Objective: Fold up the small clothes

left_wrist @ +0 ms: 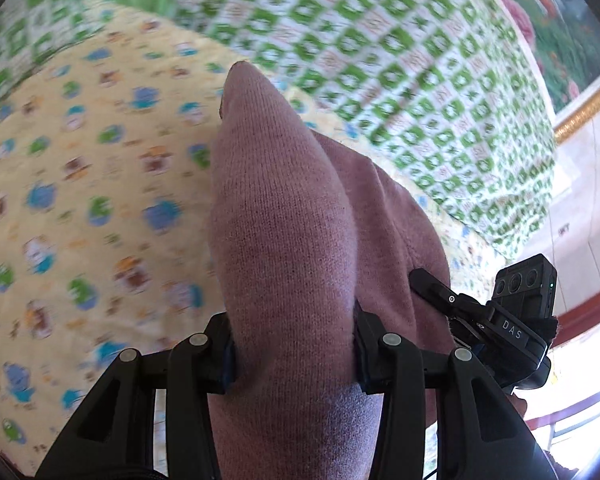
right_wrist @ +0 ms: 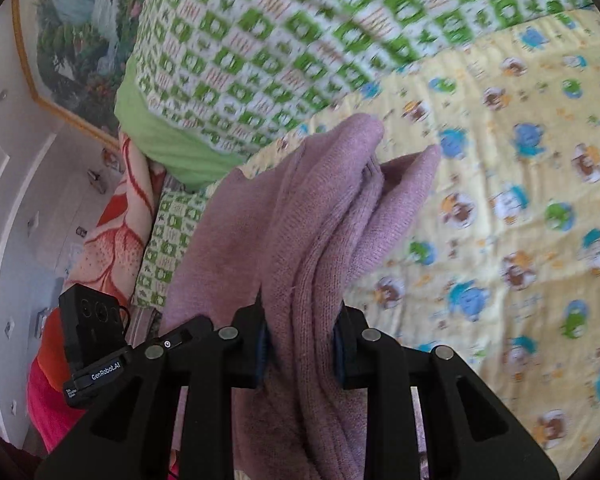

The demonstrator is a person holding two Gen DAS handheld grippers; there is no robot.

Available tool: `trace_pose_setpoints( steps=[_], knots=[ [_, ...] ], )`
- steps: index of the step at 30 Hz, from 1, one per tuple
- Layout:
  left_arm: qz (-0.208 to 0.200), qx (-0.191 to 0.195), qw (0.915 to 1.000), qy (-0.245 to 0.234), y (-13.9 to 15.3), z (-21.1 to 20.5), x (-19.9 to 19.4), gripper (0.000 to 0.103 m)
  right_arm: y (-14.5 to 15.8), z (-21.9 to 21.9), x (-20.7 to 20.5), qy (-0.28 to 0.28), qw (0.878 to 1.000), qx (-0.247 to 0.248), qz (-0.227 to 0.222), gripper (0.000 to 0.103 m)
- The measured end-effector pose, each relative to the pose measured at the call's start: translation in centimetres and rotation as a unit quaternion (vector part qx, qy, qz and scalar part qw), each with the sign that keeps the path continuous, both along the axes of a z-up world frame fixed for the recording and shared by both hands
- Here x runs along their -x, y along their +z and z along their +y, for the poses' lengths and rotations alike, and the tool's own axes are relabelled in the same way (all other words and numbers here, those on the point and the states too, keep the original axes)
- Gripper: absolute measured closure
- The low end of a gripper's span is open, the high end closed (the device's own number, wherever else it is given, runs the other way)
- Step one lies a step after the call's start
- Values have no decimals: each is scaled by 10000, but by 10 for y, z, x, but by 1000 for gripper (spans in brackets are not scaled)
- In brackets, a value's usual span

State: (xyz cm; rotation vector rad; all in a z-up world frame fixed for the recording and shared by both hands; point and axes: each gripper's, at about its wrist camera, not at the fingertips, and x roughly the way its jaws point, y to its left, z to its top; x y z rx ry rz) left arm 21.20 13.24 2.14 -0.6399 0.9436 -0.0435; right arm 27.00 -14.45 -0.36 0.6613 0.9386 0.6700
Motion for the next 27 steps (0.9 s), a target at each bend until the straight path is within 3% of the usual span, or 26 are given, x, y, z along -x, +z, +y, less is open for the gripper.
trace_pose_setpoints(
  steps=[9, 12, 14, 27],
  knots=[
    [494, -150, 9986, 118, -55, 23, 23, 56, -43, 42, -2, 328, 9980, 285, 460, 76],
    [574, -129, 9982, 115, -65, 26, 25, 47, -62, 35, -4, 229, 9967, 438, 644, 76],
    [658, -211, 9975, 156, -68, 27, 24, 35, -70, 34, -5, 199, 9961, 482, 707, 75],
    [775, -394, 9961, 134, -46, 24, 46, 30, -41, 23, 18, -100, 9943, 989, 382, 63]
  ],
)
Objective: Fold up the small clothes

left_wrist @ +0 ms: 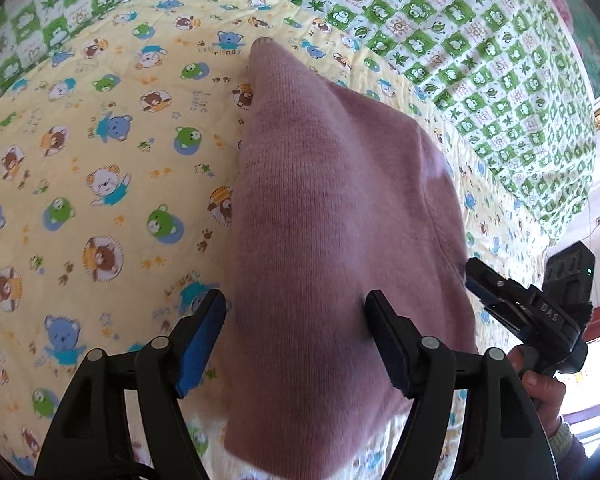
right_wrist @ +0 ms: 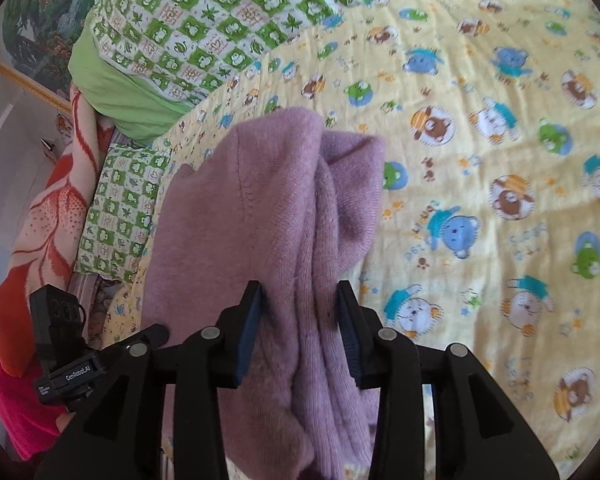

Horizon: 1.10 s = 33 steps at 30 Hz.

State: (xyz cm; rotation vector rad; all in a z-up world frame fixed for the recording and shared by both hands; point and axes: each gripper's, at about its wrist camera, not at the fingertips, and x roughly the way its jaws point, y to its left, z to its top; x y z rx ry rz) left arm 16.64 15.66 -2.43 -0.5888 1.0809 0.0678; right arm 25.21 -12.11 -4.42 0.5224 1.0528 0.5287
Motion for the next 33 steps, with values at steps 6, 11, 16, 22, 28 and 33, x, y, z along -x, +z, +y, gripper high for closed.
trace_pose_setpoints(
  steps=[6, 11, 16, 22, 28, 33],
  knots=[
    [-27, 94, 10000, -19, 5, 3, 28, 29, 21, -19, 34, -139, 9997, -3, -191, 62],
    [114, 102, 9998, -108, -7, 2, 41, 29, 16, -19, 63, 9, 10000, 7, -76, 62],
    [296, -104, 9993, -186, -24, 0, 43, 27, -4, -5, 76, 188, 9994, 265, 143, 64],
    [225, -311, 9986, -351, -12, -10, 41, 28, 9, 6, 75, 412, 9961, 753, -188, 96],
    [376, -237, 9979, -464, -32, -16, 45, 27, 12, -9, 69, 254, 9946, 976, -230, 97],
    [399, -268, 9973, -560, -47, -14, 49, 27, -22, -1, 71, 286, 9914, 1279, 60, 97]
  ],
)
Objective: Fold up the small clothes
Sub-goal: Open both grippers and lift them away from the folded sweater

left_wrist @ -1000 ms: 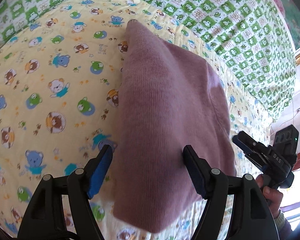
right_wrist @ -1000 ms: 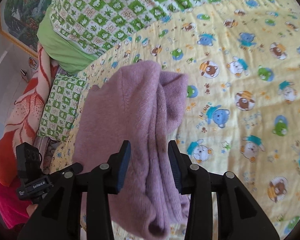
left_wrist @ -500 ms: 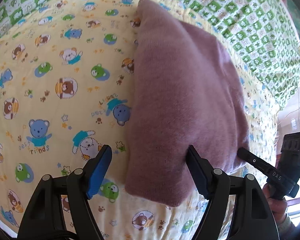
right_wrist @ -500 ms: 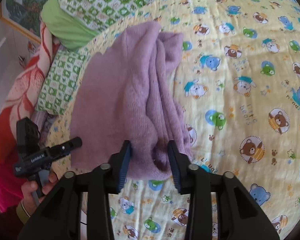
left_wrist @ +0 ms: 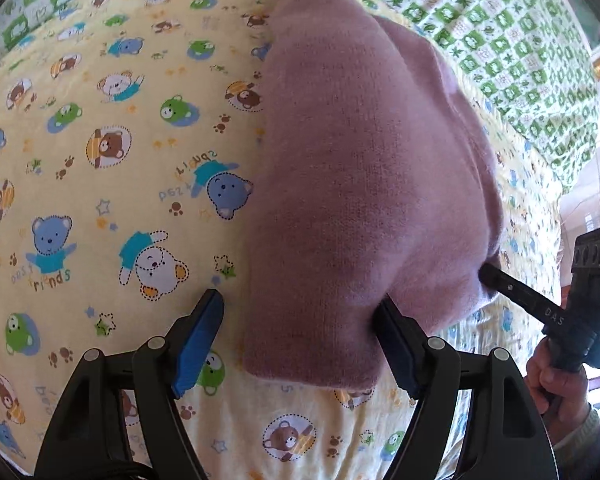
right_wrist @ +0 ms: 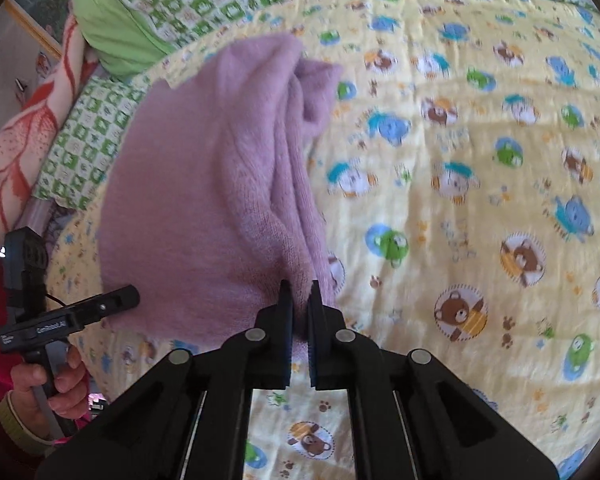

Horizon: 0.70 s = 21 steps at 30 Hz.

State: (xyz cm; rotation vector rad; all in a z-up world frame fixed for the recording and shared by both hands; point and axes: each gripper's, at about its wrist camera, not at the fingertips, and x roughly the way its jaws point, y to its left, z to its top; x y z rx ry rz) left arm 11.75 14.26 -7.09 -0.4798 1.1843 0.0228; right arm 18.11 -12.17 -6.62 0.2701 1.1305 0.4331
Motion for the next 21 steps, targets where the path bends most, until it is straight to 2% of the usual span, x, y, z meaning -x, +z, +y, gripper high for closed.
trace_pose_setpoints(
  steps=[2, 5, 7, 10, 13, 21],
  knots=[
    [-17, -74, 10000, -17, 6, 0, 1, 27, -2, 0, 2, -86, 10000, -4, -43, 96],
    [-103, -170, 9998, -7, 16, 1, 6, 27, 6, -3, 6, -179, 9997, -128, -81, 86],
    [-178, -226, 9996, 4, 24, 1, 11, 28, 15, -4, 11, -185, 9996, -124, -197, 70],
    [-338, -338, 9988, 92, 35, 2, 22, 28, 29, -6, 23, -299, 9984, -163, -442, 57],
    [-459, -386, 9980, 190, 41, 3, 33, 28, 41, -6, 36, -379, 9968, -284, -646, 50],
    [-601, -625, 9960, 216, 50, 1, 63, 28, 55, 5, 65, -270, 9948, -188, -968, 41]
  ],
)
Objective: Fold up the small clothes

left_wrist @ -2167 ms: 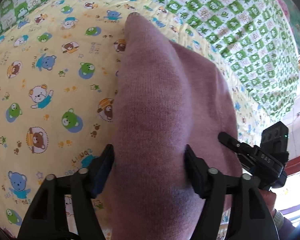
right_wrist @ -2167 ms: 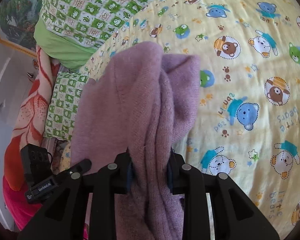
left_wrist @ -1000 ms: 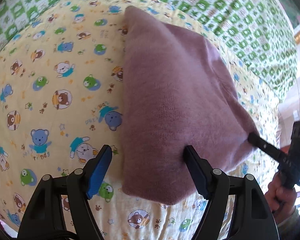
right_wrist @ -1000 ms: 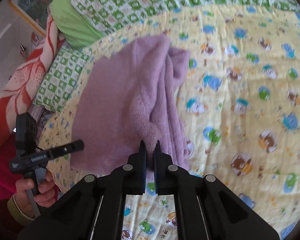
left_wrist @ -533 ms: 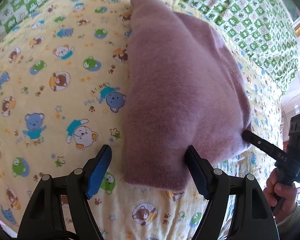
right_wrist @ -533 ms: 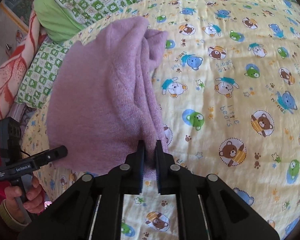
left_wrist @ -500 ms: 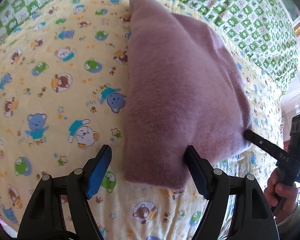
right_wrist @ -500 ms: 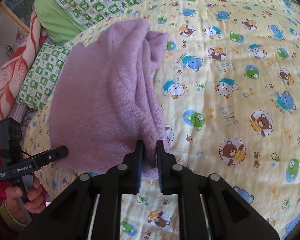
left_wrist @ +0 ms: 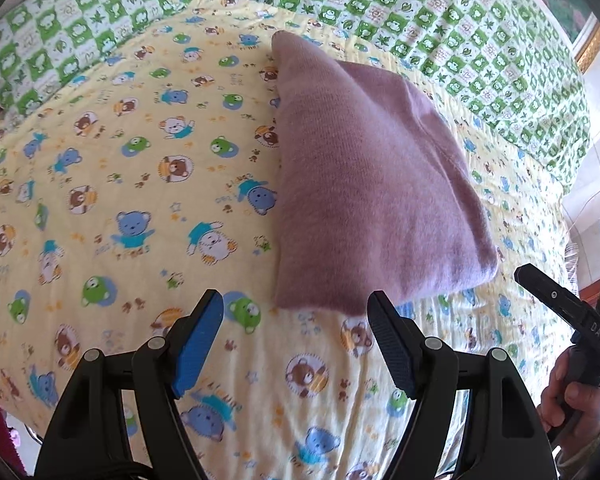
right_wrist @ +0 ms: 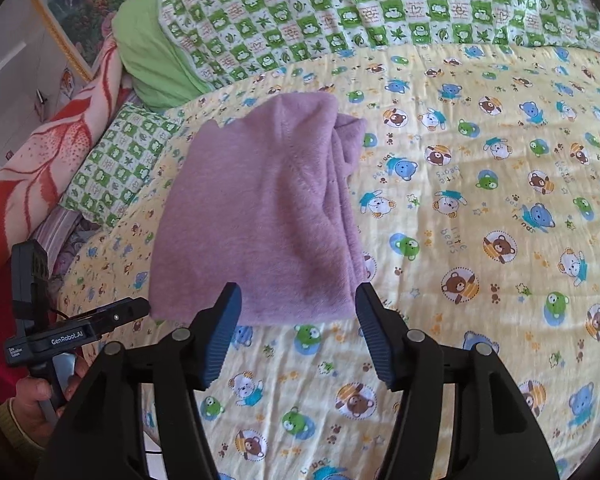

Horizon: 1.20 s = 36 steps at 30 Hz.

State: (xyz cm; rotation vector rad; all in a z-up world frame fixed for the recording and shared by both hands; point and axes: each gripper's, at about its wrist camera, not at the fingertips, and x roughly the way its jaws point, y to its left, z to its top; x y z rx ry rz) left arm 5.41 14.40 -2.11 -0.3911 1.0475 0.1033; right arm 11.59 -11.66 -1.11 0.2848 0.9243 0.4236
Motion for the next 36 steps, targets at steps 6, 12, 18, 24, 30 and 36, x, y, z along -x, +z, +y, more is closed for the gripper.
trace_pose_setpoints(
  steps=[6, 12, 18, 24, 30, 36],
  knots=[
    [-181, -210, 9996, 84, 3, 4, 24, 28, -2, 11, 19, 51, 10000, 33, -60, 35],
    [-366, -665, 9971, 38, 4, -1, 45, 24, -11, 26, 42, 229, 9993, 255, -163, 24],
    [-459, -985, 9941, -31, 0, -9, 62, 21, -22, 39, 64, 391, 9978, 491, -200, 19],
    [-450, -1178, 9917, -256, 3, -16, 64, 20, -26, 41, 76, 394, 9970, 615, -268, 16],
    [-640, -1296, 9889, -331, 21, -22, 60, 19, -14, 46, 83, 498, 9944, 773, -529, 14],
    [-958, -1349, 9858, -285, 42, -28, 60, 15, 10, 45, 83, 476, 9916, 749, -944, 6]
  ],
)
